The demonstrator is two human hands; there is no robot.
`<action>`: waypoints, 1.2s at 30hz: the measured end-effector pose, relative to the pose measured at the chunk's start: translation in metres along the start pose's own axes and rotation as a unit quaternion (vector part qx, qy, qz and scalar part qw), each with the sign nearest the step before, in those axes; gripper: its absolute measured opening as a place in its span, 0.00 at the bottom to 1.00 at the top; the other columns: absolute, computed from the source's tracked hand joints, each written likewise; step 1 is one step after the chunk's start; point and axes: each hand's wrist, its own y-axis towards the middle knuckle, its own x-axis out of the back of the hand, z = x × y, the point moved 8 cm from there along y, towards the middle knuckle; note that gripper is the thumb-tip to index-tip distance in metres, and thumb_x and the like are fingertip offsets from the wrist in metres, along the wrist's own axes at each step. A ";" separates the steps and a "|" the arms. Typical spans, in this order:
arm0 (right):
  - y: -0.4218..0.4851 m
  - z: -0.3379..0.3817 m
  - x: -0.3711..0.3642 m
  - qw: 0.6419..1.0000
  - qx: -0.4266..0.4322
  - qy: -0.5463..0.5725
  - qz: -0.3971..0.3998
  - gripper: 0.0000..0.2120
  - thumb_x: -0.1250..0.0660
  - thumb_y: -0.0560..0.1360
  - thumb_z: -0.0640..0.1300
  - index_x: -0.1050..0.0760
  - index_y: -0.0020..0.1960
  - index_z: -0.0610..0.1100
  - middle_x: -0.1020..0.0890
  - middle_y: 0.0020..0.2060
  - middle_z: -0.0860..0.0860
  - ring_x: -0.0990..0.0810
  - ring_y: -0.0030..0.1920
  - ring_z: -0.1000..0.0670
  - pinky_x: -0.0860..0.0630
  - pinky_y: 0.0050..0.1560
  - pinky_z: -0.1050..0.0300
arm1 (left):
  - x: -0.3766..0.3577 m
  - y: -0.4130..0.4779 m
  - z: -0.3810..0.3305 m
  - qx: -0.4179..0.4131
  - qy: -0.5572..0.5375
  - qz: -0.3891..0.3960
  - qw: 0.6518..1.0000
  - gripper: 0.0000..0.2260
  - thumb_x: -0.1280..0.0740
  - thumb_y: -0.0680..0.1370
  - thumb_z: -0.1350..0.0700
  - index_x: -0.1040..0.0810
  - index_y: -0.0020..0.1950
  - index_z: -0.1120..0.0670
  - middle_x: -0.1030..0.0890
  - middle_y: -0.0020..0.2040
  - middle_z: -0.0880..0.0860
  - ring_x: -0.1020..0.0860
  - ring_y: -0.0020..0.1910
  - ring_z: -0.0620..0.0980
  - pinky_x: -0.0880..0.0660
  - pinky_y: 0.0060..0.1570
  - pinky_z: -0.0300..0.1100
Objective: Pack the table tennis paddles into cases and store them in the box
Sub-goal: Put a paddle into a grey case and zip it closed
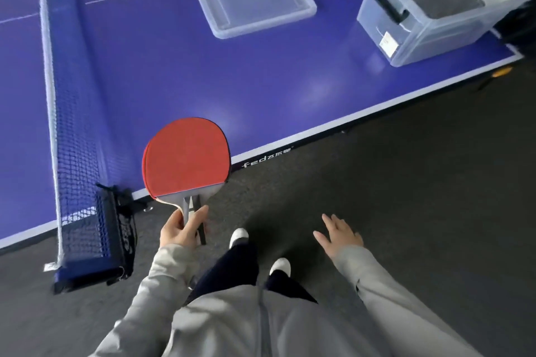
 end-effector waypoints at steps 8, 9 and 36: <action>0.058 0.101 0.079 0.991 0.102 -0.057 -0.072 0.30 0.51 0.79 0.60 0.58 0.77 0.55 0.55 0.78 0.53 0.57 0.77 0.50 0.52 0.75 0.44 | 0.005 0.074 -0.024 0.020 -0.053 -0.056 0.997 0.21 0.29 0.59 0.39 0.26 0.36 0.56 0.28 0.35 0.57 0.32 0.36 0.52 0.35 0.41 0.48; 0.062 0.115 0.086 0.988 0.115 -0.068 -0.074 0.30 0.51 0.79 0.60 0.58 0.77 0.55 0.55 0.78 0.53 0.58 0.77 0.50 0.53 0.75 0.44 | 0.006 0.086 -0.027 0.025 -0.057 -0.059 0.996 0.20 0.29 0.60 0.41 0.27 0.37 0.57 0.28 0.35 0.57 0.31 0.35 0.52 0.35 0.40 0.47; 0.178 0.301 0.167 0.966 0.147 -0.201 -0.067 0.35 0.46 0.78 0.61 0.60 0.77 0.54 0.61 0.77 0.52 0.63 0.76 0.48 0.49 0.73 0.39 | 0.075 0.260 -0.038 0.104 0.083 -0.135 0.982 0.21 0.26 0.65 0.44 0.31 0.31 0.59 0.31 0.33 0.53 0.33 0.31 0.51 0.35 0.30 0.39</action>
